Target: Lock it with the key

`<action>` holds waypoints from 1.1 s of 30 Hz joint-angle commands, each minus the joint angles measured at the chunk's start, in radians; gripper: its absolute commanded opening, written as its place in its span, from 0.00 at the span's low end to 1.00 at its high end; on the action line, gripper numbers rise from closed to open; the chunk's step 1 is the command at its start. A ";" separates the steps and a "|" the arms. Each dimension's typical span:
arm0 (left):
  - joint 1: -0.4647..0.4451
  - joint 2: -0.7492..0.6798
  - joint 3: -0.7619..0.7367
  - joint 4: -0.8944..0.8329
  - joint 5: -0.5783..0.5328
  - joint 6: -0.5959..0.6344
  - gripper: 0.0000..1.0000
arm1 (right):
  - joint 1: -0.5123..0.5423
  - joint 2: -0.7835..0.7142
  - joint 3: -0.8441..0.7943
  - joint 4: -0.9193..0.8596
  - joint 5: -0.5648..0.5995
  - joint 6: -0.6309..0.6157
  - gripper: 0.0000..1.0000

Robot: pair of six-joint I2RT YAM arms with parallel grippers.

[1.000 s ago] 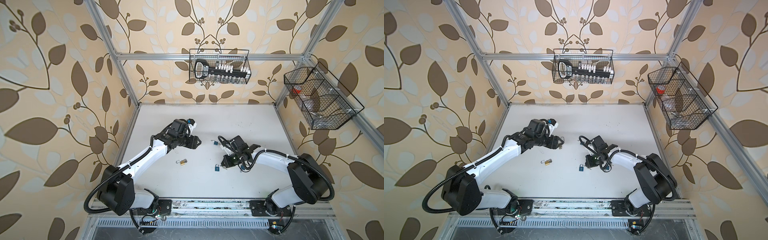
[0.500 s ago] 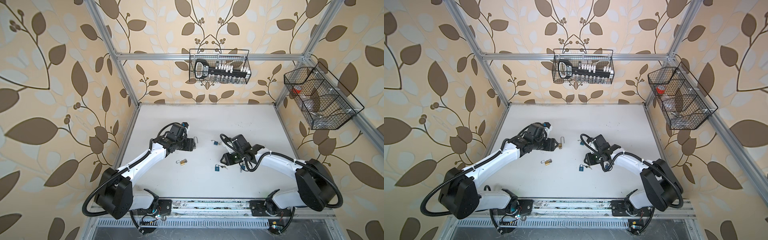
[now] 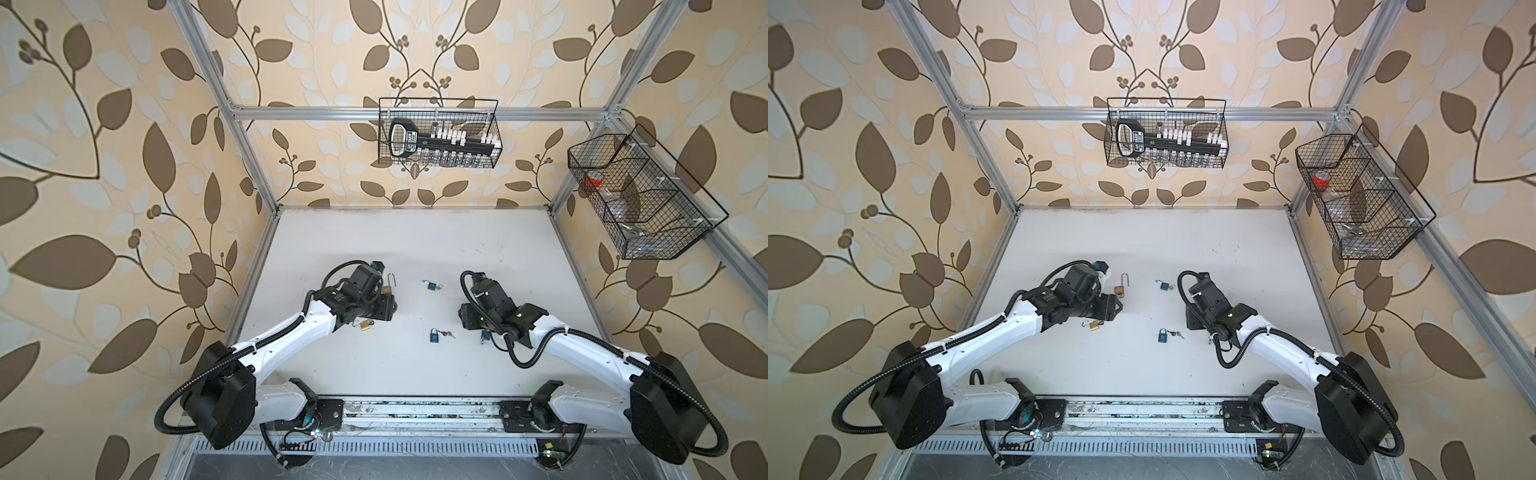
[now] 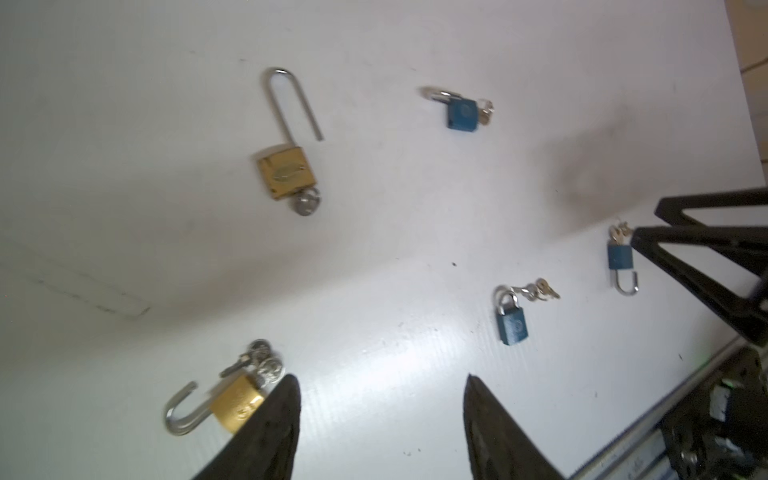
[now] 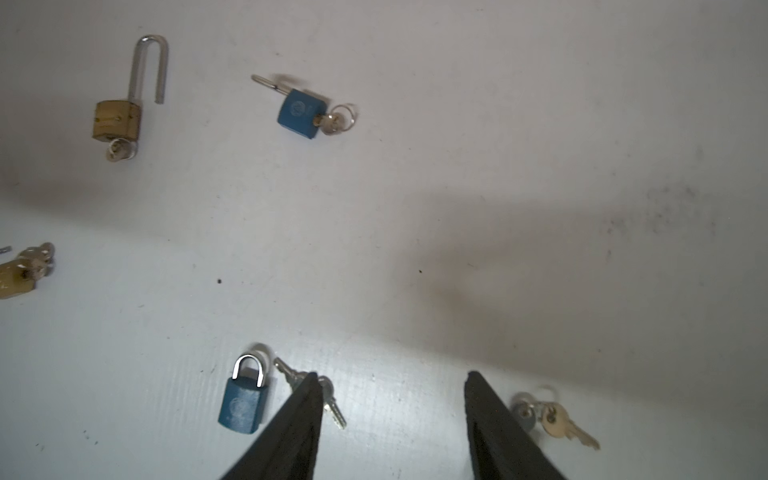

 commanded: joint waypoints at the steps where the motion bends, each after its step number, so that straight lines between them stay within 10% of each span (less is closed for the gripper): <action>1: -0.065 0.036 0.029 0.061 -0.019 0.019 0.63 | -0.020 -0.041 -0.039 -0.078 0.086 0.103 0.55; 8: -0.069 0.054 0.003 0.173 -0.023 -0.082 0.63 | -0.045 0.034 0.043 -0.017 -0.084 -0.132 0.54; 24: 0.508 -0.159 -0.132 0.229 0.491 -0.273 0.62 | -0.188 0.454 0.309 0.323 -0.484 -1.006 0.78; 33: 0.676 -0.183 -0.183 0.324 0.636 -0.383 0.58 | -0.252 0.645 0.470 0.261 -0.604 -1.143 0.75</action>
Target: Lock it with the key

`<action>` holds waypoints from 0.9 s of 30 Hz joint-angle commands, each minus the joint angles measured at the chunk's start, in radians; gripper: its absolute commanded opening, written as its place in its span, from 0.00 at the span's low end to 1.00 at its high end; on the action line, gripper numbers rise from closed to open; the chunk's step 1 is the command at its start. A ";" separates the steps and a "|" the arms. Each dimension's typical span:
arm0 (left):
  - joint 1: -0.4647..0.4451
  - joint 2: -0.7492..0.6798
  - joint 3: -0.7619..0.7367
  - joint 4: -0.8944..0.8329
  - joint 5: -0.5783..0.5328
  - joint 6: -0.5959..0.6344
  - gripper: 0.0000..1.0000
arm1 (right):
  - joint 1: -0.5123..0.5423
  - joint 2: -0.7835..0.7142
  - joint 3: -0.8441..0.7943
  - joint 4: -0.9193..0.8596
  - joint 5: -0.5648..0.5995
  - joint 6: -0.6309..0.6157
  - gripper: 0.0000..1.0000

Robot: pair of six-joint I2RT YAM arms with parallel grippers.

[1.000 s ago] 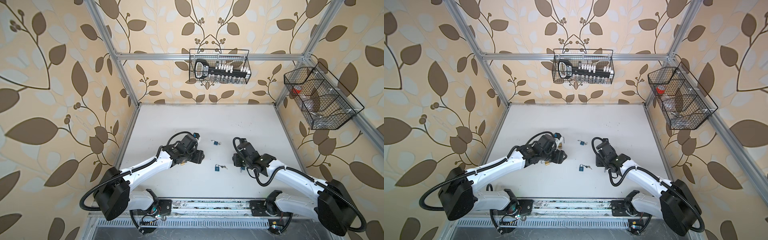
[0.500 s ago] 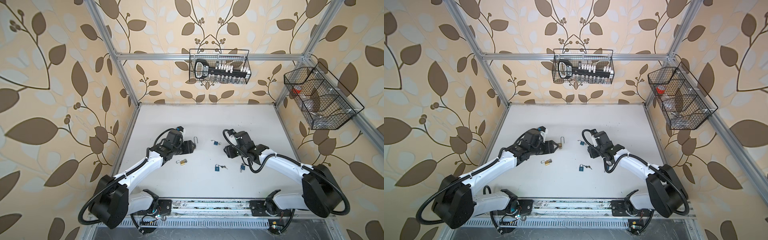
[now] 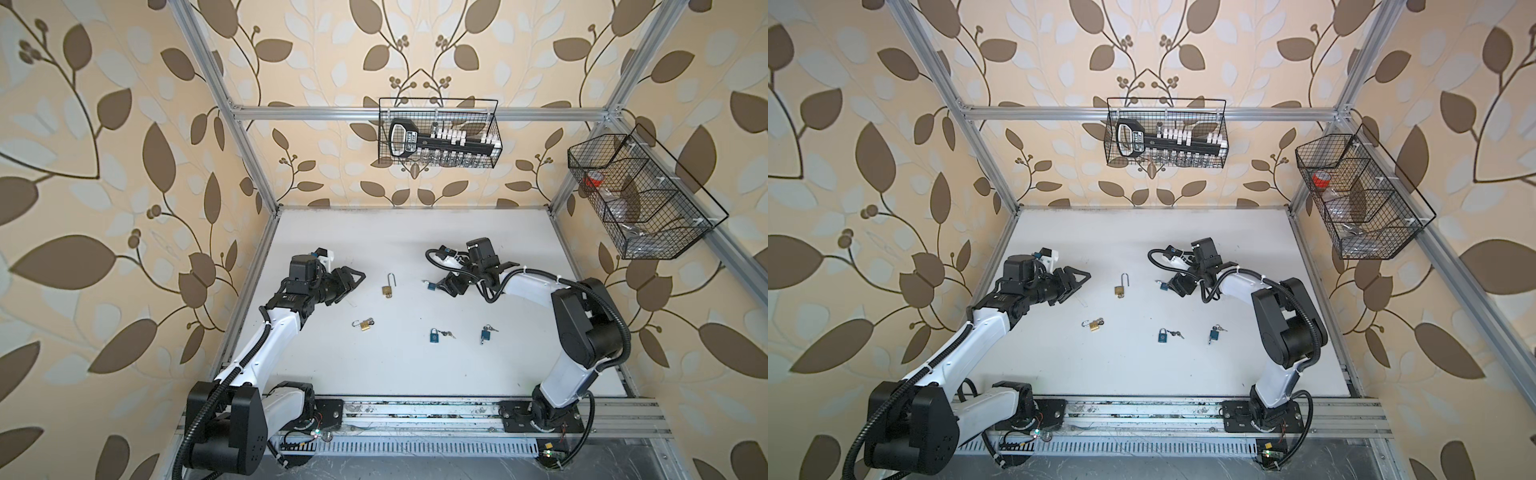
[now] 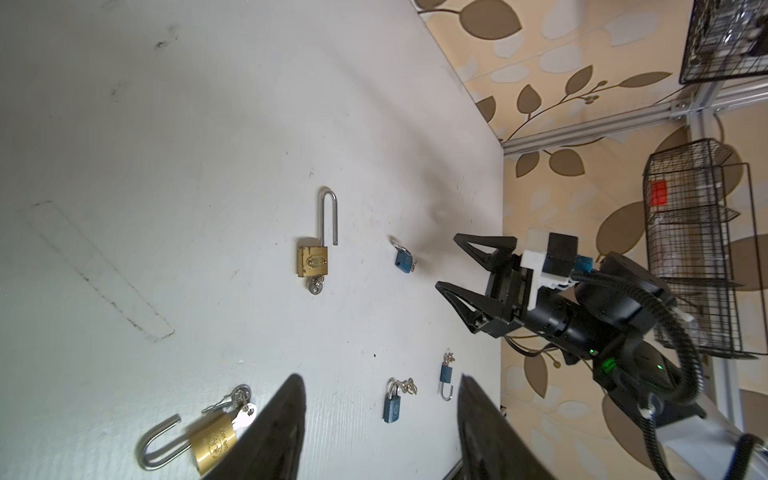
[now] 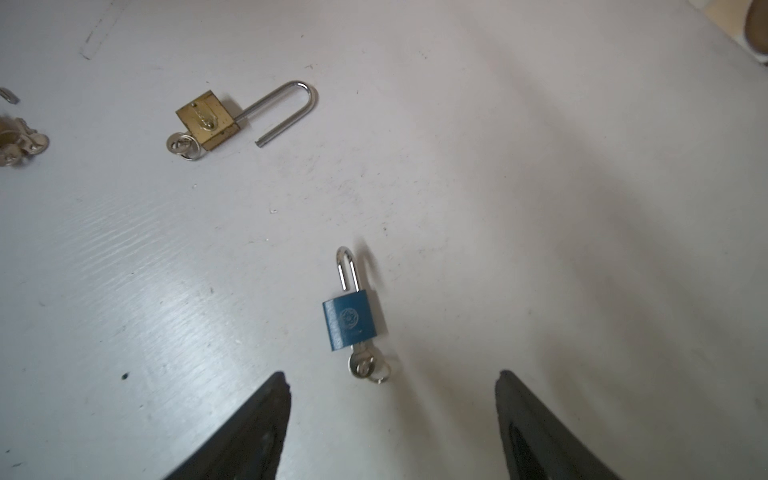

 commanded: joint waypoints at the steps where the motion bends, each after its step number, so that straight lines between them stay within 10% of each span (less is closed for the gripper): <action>1: 0.051 -0.029 -0.014 0.052 0.107 -0.052 0.58 | 0.005 0.059 0.064 -0.042 -0.076 -0.110 0.75; 27: 0.098 -0.072 0.034 -0.100 0.098 0.038 0.56 | 0.045 0.218 0.171 -0.143 -0.045 -0.192 0.57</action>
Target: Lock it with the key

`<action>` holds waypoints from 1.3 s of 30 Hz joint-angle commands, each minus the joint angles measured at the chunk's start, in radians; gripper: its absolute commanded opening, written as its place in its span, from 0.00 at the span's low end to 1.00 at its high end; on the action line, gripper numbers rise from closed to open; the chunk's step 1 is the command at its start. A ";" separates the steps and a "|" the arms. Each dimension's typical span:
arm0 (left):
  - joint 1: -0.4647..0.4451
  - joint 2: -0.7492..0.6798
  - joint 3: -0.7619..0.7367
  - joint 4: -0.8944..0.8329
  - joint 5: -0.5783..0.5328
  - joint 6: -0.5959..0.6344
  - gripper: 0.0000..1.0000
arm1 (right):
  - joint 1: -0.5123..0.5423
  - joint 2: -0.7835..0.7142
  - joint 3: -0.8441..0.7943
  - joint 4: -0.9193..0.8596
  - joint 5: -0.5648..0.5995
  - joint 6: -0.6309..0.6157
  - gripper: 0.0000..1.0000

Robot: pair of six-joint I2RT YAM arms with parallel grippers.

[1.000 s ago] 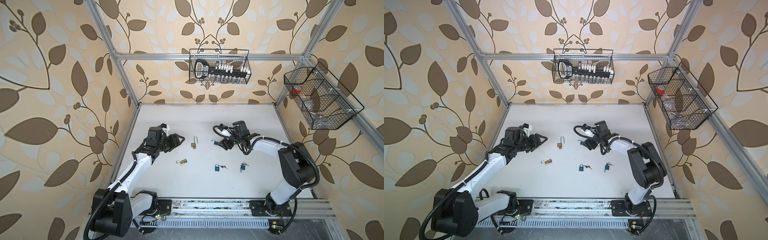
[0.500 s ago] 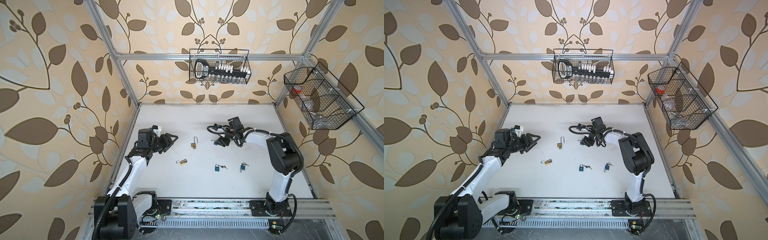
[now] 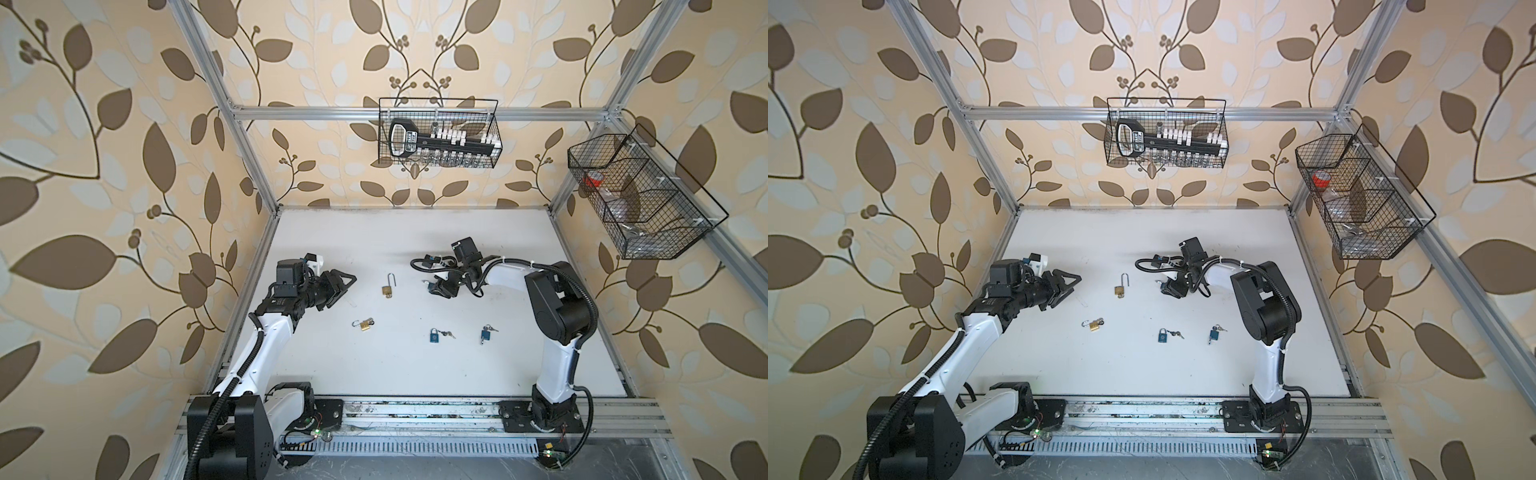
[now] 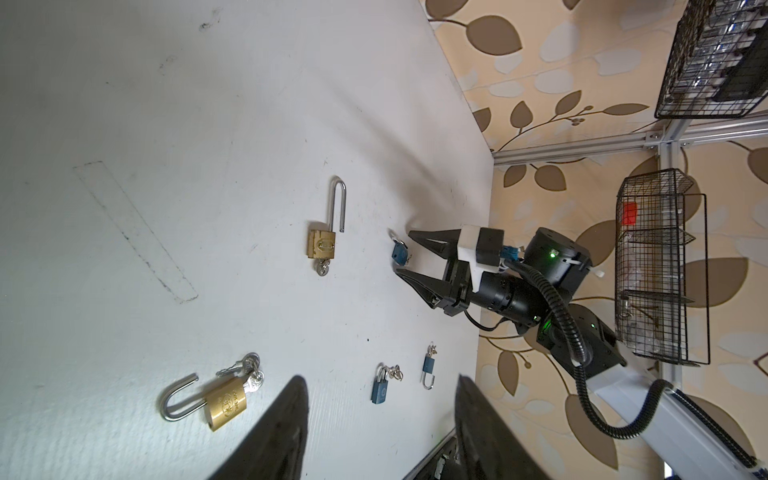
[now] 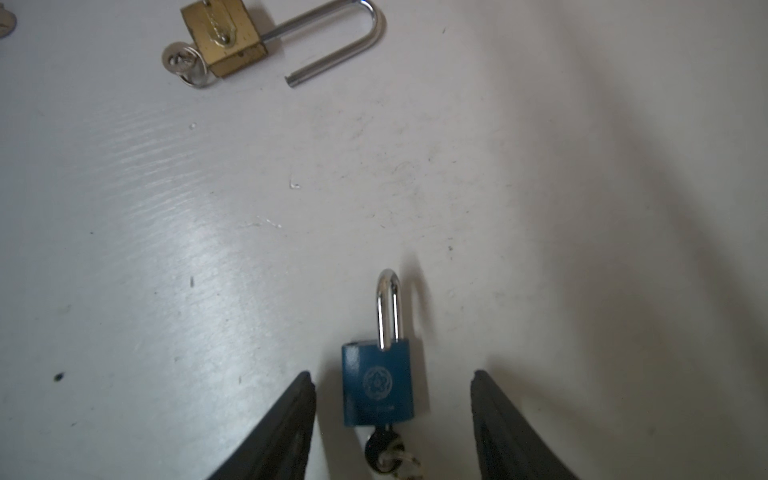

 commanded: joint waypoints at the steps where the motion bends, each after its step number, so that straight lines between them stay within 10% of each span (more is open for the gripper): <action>1: 0.014 -0.024 0.042 -0.013 0.012 0.026 0.56 | 0.009 0.027 0.037 -0.027 0.001 -0.015 0.54; 23: 0.014 -0.110 0.189 -0.223 -0.136 0.119 0.65 | 0.026 0.074 0.067 -0.095 0.036 -0.029 0.45; 39: 0.014 -0.107 0.246 -0.164 -0.185 0.129 0.66 | 0.035 0.016 0.025 -0.060 0.038 0.014 0.21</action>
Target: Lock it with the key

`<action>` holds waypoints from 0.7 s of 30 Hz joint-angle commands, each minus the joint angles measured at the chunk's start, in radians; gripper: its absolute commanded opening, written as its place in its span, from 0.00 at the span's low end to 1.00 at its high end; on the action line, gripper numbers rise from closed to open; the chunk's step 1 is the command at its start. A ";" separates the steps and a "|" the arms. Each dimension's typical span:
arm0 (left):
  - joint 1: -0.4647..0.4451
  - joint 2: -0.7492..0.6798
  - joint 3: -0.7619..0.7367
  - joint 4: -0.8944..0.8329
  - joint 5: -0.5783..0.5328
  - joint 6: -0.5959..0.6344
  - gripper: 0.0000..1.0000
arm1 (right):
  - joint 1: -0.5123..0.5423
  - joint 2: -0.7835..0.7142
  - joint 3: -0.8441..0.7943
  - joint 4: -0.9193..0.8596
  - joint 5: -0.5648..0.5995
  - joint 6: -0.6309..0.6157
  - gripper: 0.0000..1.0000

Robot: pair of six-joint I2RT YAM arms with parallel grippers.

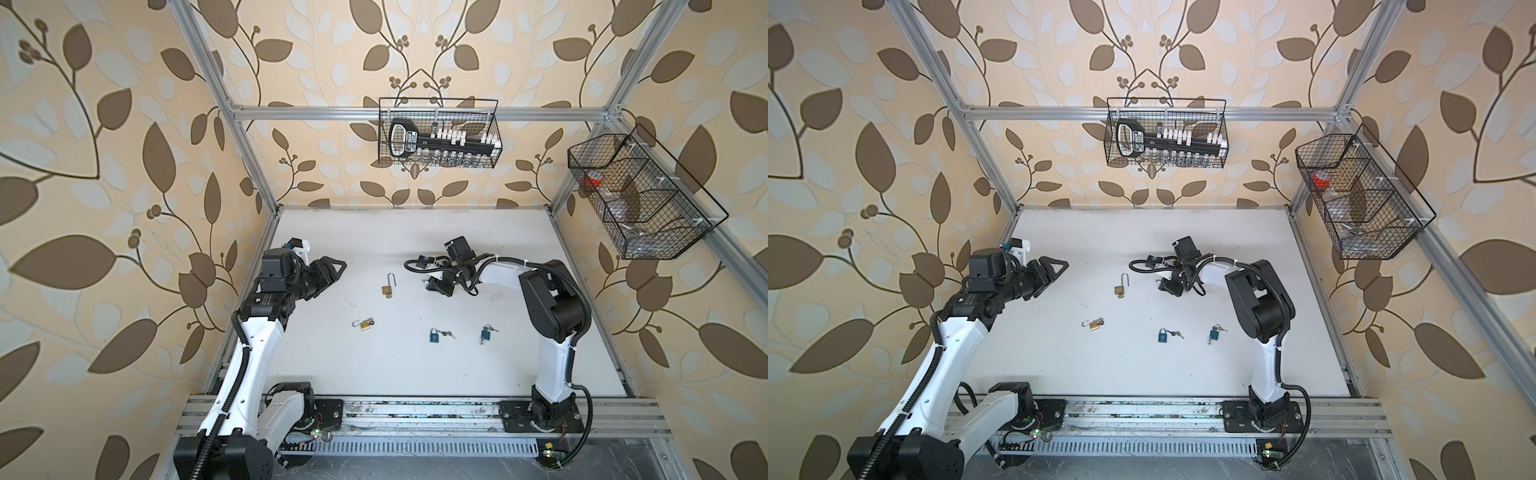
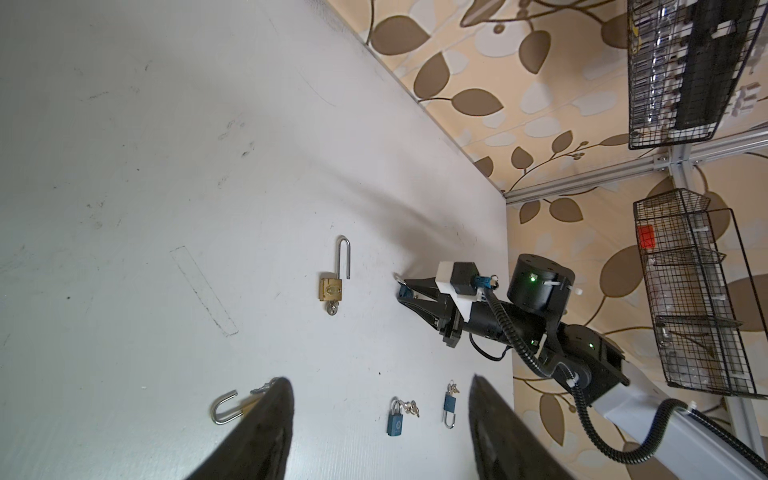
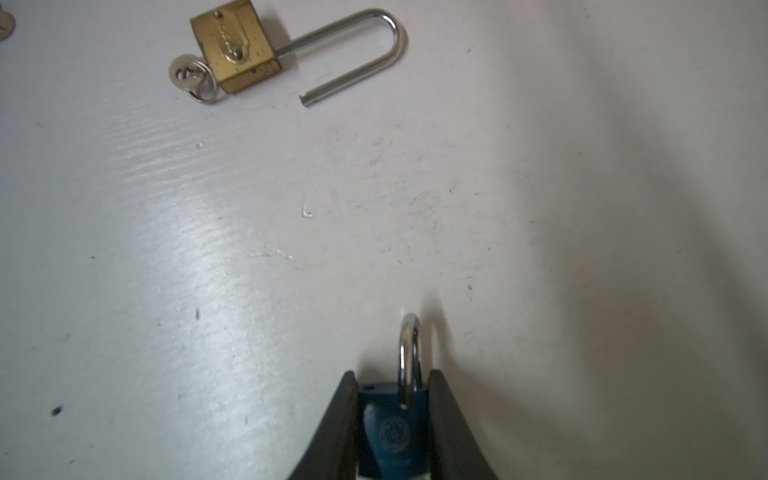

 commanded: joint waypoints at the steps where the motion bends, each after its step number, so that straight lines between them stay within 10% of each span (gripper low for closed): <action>1: 0.008 -0.005 0.043 0.067 -0.015 0.033 0.66 | 0.005 -0.038 -0.041 -0.013 0.013 0.034 0.17; 5: 0.007 0.018 0.059 0.137 -0.021 0.035 0.67 | 0.028 -0.178 -0.100 0.094 -0.052 0.176 0.01; 12: -0.012 0.104 0.136 0.289 -0.005 0.014 0.79 | 0.054 -0.405 -0.186 0.221 -0.151 0.436 0.00; 21: -0.275 0.213 0.420 0.044 0.217 0.343 0.78 | 0.047 -0.613 -0.182 0.188 -0.277 0.489 0.00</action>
